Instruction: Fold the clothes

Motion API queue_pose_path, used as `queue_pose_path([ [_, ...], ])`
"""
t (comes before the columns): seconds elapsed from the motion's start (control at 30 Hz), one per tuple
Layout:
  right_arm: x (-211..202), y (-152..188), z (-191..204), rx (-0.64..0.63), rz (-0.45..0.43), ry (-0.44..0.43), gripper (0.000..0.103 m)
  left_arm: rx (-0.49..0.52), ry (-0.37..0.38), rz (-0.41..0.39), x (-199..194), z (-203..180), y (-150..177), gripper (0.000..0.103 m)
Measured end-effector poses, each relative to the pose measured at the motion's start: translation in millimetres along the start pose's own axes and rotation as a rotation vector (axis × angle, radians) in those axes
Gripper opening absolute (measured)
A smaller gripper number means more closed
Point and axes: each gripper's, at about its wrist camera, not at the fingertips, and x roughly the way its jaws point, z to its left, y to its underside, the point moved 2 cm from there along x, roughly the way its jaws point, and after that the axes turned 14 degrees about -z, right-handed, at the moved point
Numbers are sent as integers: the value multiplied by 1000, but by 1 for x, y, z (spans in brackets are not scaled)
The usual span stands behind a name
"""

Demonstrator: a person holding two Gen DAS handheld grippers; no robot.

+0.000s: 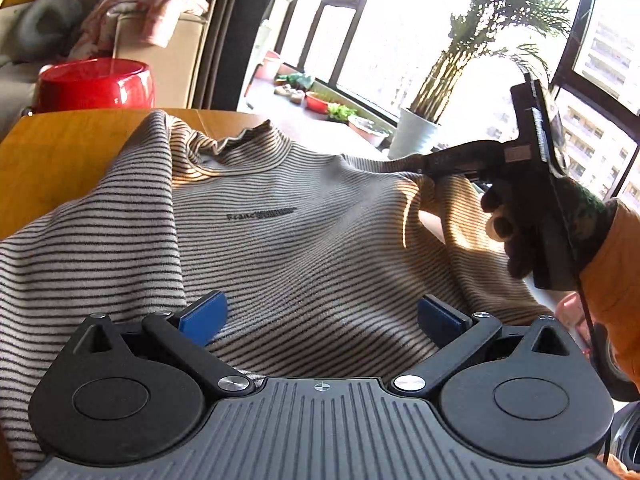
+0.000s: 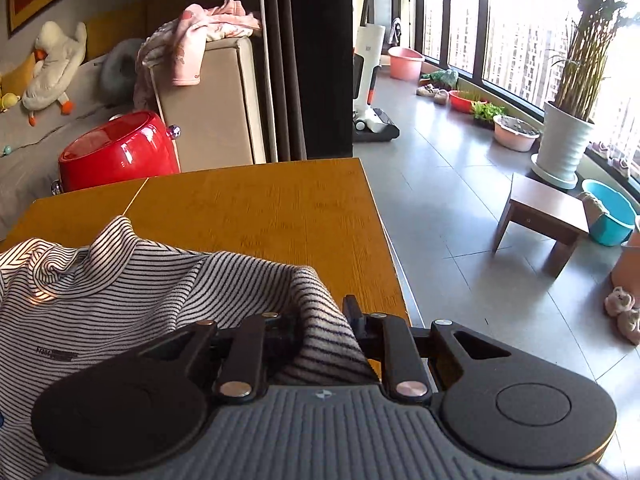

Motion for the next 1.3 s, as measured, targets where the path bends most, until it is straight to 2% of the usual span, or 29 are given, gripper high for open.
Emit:
queue_pose_path([
  [0.1,-15,-8,8,-60,-46,-8,18,-1,0,0,1,2,-1,103],
  [0.2,-26,-18,14,-106,-95,-4,23,0,0,0,1,2,-1,103],
  [0.37,-44,-32,13,-31,-147,-39,28,0,0,0,1,2,0,103],
  [0.43,-55,-33,15,7,-159,-94,28,1,0,0,1,1,1,103],
  [0.57,-70,-16,34,28,-114,-230,31,-2,0,0,0,2,0,103],
  [0.63,-66,-5,39,13,-97,-238,38,-9,3,0,0,3,0,103],
  [0.77,-60,15,49,-16,-64,-254,39,-40,-6,1,-1,7,-4,103],
  [0.87,-56,31,57,-38,-39,-265,46,-70,-49,-15,-2,17,-19,103],
  [0.97,-51,47,65,-60,-14,-277,53,-50,-140,-41,9,29,-40,103],
  [1.0,-52,47,66,-64,-17,-280,55,-48,-159,-38,15,35,-45,101],
  [1.03,-53,48,67,-69,-19,-282,57,-49,-170,-26,22,42,-49,93],
  [1.07,-55,49,68,-71,-23,-283,57,-47,-179,-12,28,48,-52,74],
  [1.13,-56,50,68,-74,-26,-288,59,-38,-215,-8,38,61,-60,55],
  [1.17,-57,50,68,-74,-26,-292,60,-39,-240,-17,41,70,-64,51],
  [1.3,-57,50,66,-70,-25,-298,61,-75,-317,-61,40,94,-71,46],
])
